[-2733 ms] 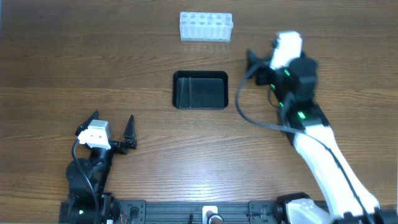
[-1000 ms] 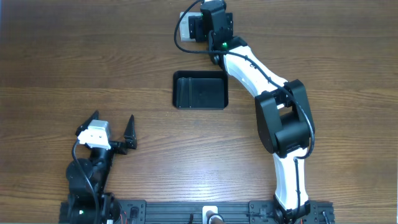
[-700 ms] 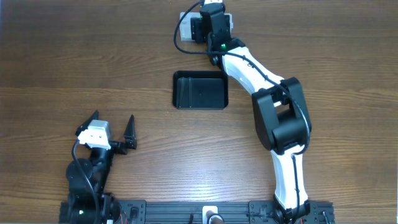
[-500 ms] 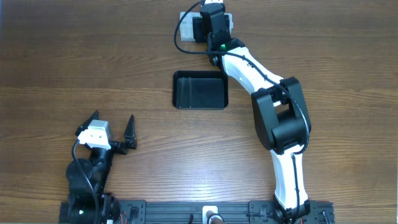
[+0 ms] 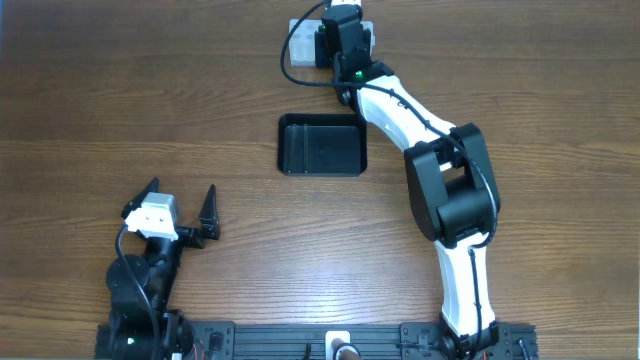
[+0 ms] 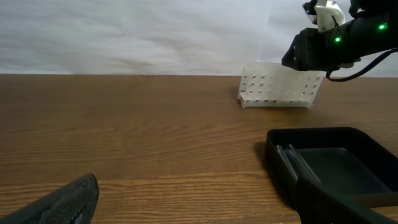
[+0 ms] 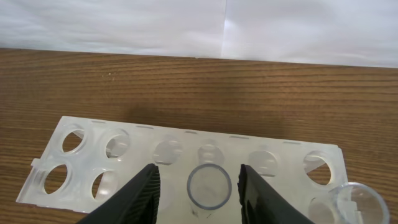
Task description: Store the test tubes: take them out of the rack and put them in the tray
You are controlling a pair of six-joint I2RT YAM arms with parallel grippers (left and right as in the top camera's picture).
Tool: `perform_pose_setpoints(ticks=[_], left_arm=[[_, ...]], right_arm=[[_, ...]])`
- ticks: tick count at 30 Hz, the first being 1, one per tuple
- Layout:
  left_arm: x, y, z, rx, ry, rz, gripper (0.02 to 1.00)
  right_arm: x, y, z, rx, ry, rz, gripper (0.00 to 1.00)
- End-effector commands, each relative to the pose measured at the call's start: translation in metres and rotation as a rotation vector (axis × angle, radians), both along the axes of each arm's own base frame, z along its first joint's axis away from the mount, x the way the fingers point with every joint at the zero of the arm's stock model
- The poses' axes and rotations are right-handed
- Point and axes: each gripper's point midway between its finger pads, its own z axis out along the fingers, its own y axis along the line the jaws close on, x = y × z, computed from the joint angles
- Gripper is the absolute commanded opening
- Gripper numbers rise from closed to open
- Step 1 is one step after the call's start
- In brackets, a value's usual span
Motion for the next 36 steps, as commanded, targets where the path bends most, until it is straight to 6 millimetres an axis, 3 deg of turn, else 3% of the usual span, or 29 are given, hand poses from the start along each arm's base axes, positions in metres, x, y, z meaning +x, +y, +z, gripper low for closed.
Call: perform_pose_setpoints(ticks=[1, 9, 15, 19, 24, 29, 36], left_arm=[[0.0, -0.001, -0.001, -0.012, -0.001, -0.006, 1.0], [0.0, -0.001, -0.001, -0.012, -0.001, -0.006, 1.0], [0.0, -0.001, -0.001, -0.012, -0.001, -0.006, 1.0], [0.0, -0.001, -0.001, -0.012, -0.001, -0.006, 1.0], [0.0, -0.001, -0.001, -0.012, -0.001, -0.006, 1.0], [0.0, -0.001, -0.001, -0.012, -0.001, -0.006, 1.0], [0.0, -0.001, -0.001, -0.012, -0.001, -0.006, 1.0]], right_arm=[[0.008, -0.004, 0.011, 0.004, -0.032, -0.021, 0.299], [0.008, -0.006, 0.012, -0.006, -0.038, -0.026, 0.226], [0.009, -0.006, 0.013, -0.01, -0.042, -0.034, 0.119], [0.009, -0.006, 0.014, -0.008, -0.048, -0.034, 0.108], [0.01, -0.004, 0.031, 0.006, -0.08, -0.032, 0.104], [0.006, -0.005, 0.086, 0.034, -0.165, -0.03, 0.102], [-0.022, -0.017, 0.209, 0.083, -0.35, -0.021, 0.104]])
